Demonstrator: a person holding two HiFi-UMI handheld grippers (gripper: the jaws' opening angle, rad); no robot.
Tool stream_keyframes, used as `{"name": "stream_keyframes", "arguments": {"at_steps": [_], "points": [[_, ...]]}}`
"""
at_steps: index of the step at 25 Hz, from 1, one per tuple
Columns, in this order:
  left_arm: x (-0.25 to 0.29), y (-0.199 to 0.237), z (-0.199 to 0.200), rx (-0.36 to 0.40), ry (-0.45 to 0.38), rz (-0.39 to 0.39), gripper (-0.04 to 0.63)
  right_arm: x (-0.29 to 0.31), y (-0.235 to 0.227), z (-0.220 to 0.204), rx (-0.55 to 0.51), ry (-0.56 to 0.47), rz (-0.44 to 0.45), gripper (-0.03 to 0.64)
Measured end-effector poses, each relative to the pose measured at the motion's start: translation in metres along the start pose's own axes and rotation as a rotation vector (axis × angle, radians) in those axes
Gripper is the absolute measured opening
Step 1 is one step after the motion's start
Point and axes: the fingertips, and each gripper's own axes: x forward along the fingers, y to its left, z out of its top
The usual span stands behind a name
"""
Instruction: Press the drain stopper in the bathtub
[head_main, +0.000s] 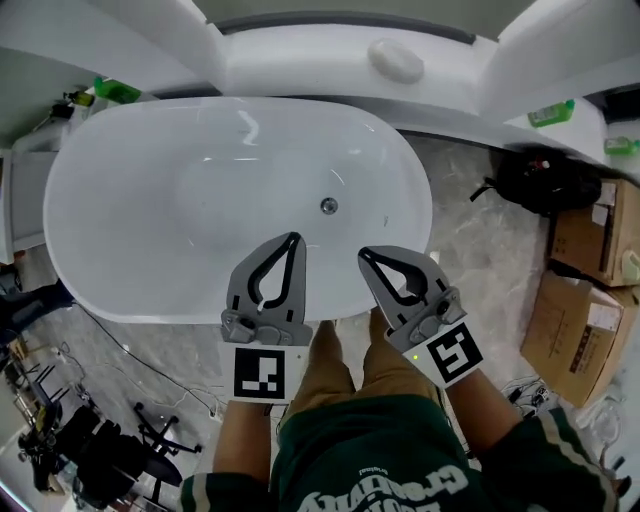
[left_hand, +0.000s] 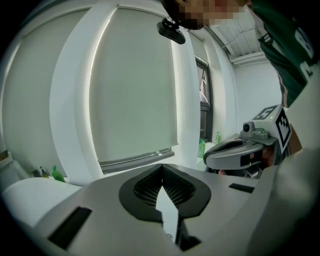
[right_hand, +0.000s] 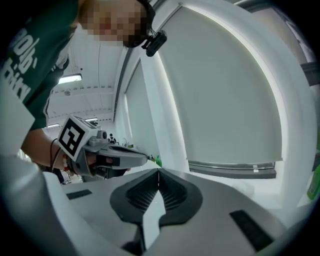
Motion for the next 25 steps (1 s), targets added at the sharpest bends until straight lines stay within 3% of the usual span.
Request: {"name": "stream_keyframes", "arguments": {"at_steps": [3,8,14,17,25], "points": [[0.022,0.003,-0.031,0.024,0.053,-0.009,0.009,0.014,-0.011,-0.024,0.016,0.010,0.027,0.014],[0.054,0.014,-0.096,-0.015,0.091,-0.041,0.009,0.053,-0.030,-0.074,0.008,0.020,-0.001,0.014],[0.093,-0.021,-0.175,-0.070,0.106,-0.187,0.009,0.068,-0.060,-0.144,0.016,0.071,-0.059,0.014],[0.119,-0.027,-0.208,-0.106,0.105,-0.220,0.009,0.078,-0.071,-0.179,0.012,0.092,-0.057,0.014],[0.176,-0.021,-0.327,-0.105,0.275,-0.243,0.009,0.106,-0.102,-0.242,0.086,0.093,-0.067,0.014]]}}
